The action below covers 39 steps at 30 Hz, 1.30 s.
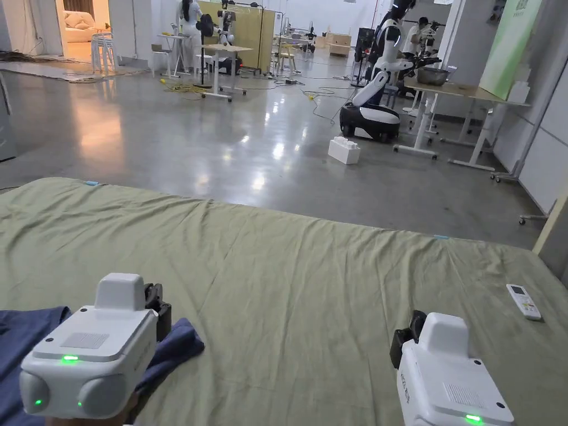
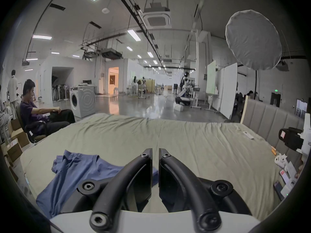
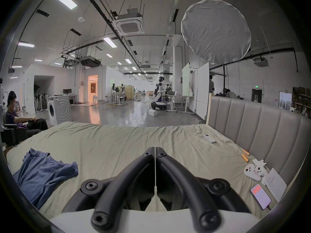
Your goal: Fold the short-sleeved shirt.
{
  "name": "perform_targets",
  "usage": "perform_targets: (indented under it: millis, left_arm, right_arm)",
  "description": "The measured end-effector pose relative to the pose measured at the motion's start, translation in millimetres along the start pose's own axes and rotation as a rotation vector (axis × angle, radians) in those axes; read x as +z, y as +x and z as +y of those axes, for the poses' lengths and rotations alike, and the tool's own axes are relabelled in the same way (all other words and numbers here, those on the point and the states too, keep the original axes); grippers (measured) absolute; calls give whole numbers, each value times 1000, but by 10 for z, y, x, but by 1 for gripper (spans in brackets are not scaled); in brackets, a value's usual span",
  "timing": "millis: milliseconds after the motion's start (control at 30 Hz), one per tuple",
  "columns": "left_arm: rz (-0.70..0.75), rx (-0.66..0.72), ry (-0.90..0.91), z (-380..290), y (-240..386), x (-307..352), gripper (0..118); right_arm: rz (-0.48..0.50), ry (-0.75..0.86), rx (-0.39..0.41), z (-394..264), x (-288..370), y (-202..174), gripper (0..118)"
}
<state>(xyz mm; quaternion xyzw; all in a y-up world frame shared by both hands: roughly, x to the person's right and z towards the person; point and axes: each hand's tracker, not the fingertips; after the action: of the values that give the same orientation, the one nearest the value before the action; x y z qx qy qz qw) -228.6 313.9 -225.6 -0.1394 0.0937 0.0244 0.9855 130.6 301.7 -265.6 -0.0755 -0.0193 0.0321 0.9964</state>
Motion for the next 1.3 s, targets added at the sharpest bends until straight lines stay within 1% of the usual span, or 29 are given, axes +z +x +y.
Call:
perform_targets:
  millis: [67,167,233,267,367,400,433,467,500,533,567,600,633,667,767,833,900,933,967,1000,1033,1067,1100,1133,1167,1200,1233,1267,1300]
  left_arm:
    - [20,-3,-48,-20,-180,62,7]
    - [12,16,-162,-103,-682,61,7]
    - [3,64,-264,-188,-1015,40,7]
    - [20,76,-287,-244,-1214,18,7]
    - [84,39,-394,-394,-1642,-12,9]
    - [114,26,-417,-422,-1713,5,16]
    - [117,14,-447,-479,-1826,-26,31]
    - [125,19,-463,-530,-1929,-54,31]
    - [154,24,-470,-569,-1986,-41,38]
    - [163,35,-493,-623,-2043,-51,54]
    - [173,47,-538,-677,-2081,-92,81]
    - [186,62,-565,-738,-2138,-134,96]
    - [186,83,-569,-775,-2167,-168,105]
    - [174,100,-576,-842,-2217,-224,109]
    - [145,161,-637,-1007,-2261,-425,109]
    - [149,173,-681,-1138,-2250,-584,109]
    - [151,170,-709,-1279,-2241,-682,105]
    - [165,158,-734,-1342,-2225,-712,98]
    - [185,135,-763,-1395,-2195,-739,84]
    - [207,105,-786,-1443,-2154,-757,84]
    - [202,88,-702,-1416,-2110,-693,83]
    - [219,70,-721,-1395,-2067,-693,76]
    - [207,44,-721,-1374,-2020,-678,63]
    - [167,20,-694,-1357,-1979,-660,47]
    - [148,-6,-681,-1351,-2006,-671,24]
    - [150,-42,-673,-1341,-1980,-673,15]
    - [142,-70,-662,-1329,-1950,-670,11]
    - [188,-46,-690,-1378,-2058,-681,8]
    - [194,-30,-684,-1420,-1977,-774,6]
  right_arm:
    - [8,-8,8,-16,-19,-29,1]
    - [19,-21,30,-70,-46,-108,1]
    - [19,-27,61,-121,-69,-174,1]
    - [30,-30,63,-149,-81,-201,1]
    - [48,-63,56,-219,-122,-315,1]
    - [53,-75,55,-250,-131,-357,1]
    - [57,-83,57,-274,-146,-394,1]
    - [60,-88,61,-296,-159,-435,1]
    - [64,-96,63,-319,-165,-477,1]
    - [69,-100,64,-335,-167,-506,1]
    - [79,-110,67,-359,-172,-562,1]
    - [86,-117,76,-379,-174,-612,1]
    - [91,-121,82,-399,-173,-651,1]
    - [94,-123,86,-418,-171,-684,1]
    - [106,-141,93,-474,-193,-779,1]
    - [111,-151,102,-510,-201,-826,1]
    - [113,-161,107,-544,-204,-858,1]
    - [114,-167,112,-563,-207,-873,1]
    - [117,-175,118,-578,-212,-880,1]
    - [119,-182,126,-592,-214,-886,1]
    - [119,-183,133,-607,-211,-891,1]
    - [117,-183,139,-617,-212,-895,1]
    - [117,-183,147,-608,-201,-906,1]
    - [116,-186,152,-610,-204,-912,1]
    - [116,-189,153,-612,-212,-912,1]
    - [116,-194,150,-616,-219,-911,1]
    - [114,-198,150,-622,-232,-904,1]
    - [112,-200,148,-627,-239,-893,1]
    - [113,-201,148,-628,-237,-887,1]
